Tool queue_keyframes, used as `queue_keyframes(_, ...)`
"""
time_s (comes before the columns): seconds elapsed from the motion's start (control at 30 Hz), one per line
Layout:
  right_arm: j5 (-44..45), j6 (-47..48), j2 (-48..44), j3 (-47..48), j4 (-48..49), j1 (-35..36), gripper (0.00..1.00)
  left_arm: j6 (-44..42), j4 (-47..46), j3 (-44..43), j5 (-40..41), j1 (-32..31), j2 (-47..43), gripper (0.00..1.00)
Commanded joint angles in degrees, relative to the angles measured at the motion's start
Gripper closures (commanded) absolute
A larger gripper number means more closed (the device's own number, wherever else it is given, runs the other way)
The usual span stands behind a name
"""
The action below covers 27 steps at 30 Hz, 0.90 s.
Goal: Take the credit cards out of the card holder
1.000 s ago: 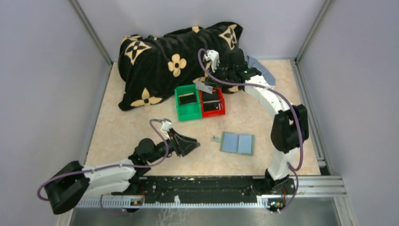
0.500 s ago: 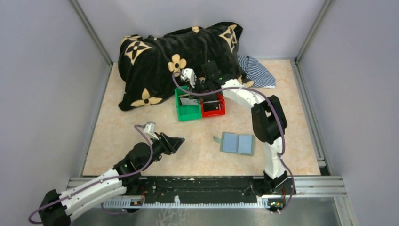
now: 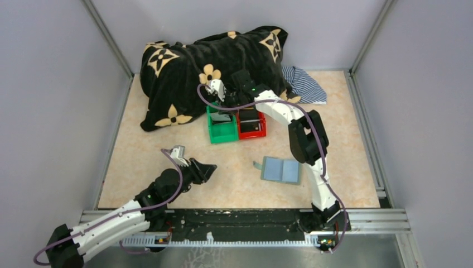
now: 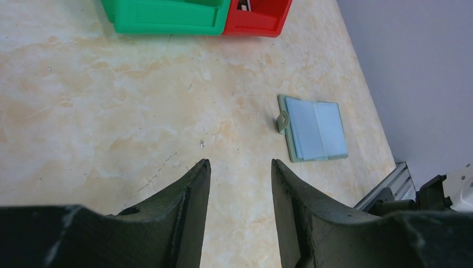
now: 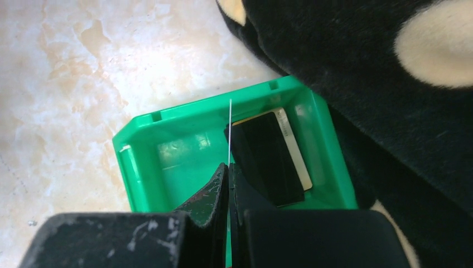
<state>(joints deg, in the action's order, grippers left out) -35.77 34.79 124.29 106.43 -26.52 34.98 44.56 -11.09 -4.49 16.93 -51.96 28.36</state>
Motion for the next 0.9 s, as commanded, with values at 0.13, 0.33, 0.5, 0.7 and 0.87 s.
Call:
queue_keyframes(0.13, 1.5, -0.5, 3.3, 8.8, -1.6, 0.8, 1.00, 0.2, 0.8, -0.4, 0.0, 0.4, -1.6, 0.50)
queue_keyframes(0.33, 1.9, -2.6, 7.0, 16.5, -8.4, 0.8, 1.00, -0.3, 1.3, -0.3, 0.0, 0.6, -2.5, 0.50)
queue_keyframes(0.5, 2.3, -4.8, 8.4, 19.5, -11.1, 0.8, 1.00, -0.7, 0.6, -0.2, -0.1, 0.7, -2.3, 0.51)
queue_keyframes(0.7, 1.2, -4.1, 8.5, 20.3, -15.2, 0.3, 1.00, -1.1, -0.4, 0.1, -0.3, 0.8, -1.8, 0.51)
queue_keyframes(0.87, -1.9, -3.0, 6.8, 15.6, -14.4, -1.0, 1.00, -1.1, -1.7, 0.3, -0.7, 0.9, -0.9, 0.51)
